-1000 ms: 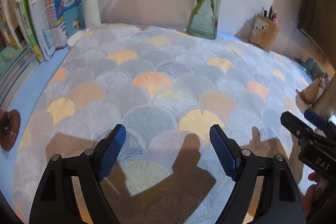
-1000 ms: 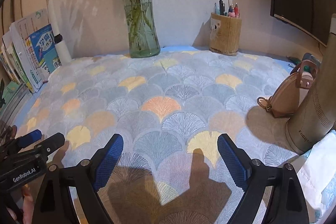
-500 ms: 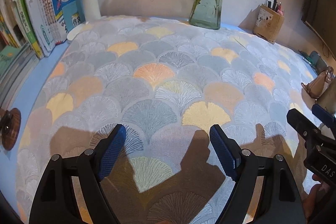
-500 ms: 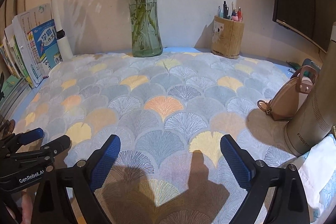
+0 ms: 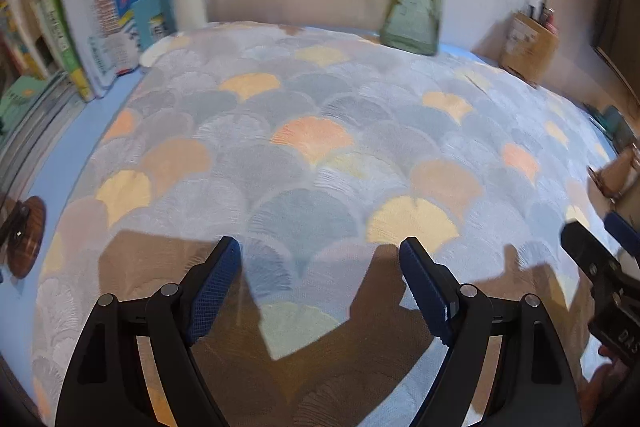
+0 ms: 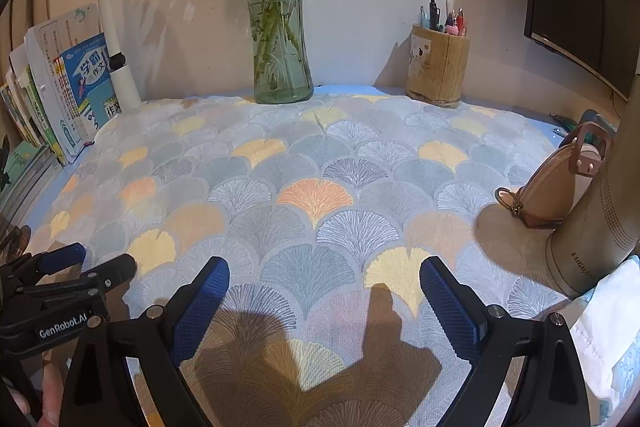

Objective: Organize soft objects

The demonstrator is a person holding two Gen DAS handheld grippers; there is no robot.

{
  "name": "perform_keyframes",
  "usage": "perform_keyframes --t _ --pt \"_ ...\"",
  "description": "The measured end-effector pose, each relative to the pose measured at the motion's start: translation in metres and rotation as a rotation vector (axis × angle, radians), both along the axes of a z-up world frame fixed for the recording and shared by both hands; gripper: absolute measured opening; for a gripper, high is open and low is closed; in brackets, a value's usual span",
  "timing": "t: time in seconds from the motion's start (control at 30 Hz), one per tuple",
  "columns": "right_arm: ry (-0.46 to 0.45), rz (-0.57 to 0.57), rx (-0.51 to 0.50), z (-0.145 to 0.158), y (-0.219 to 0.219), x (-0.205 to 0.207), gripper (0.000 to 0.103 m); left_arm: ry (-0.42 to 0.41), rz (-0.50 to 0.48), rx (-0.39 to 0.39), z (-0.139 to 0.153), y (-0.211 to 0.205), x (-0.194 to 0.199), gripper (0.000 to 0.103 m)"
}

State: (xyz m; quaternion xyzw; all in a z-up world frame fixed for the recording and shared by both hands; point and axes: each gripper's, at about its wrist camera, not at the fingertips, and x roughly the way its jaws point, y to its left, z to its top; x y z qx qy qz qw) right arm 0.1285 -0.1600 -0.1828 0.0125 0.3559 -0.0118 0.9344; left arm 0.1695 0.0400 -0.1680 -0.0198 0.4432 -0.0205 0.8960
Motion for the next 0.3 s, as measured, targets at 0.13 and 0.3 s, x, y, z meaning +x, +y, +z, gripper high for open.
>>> perform_keyframes --t 0.13,0.3 --pt "0.003 -0.002 0.004 -0.0002 0.0 -0.0001 0.096 0.009 0.005 -0.008 -0.0008 0.0034 0.0023 0.081" --pt "0.003 0.0 0.004 -0.0005 0.0001 -0.0005 0.096 0.013 0.007 0.015 -0.0018 0.0011 0.0031 0.081"
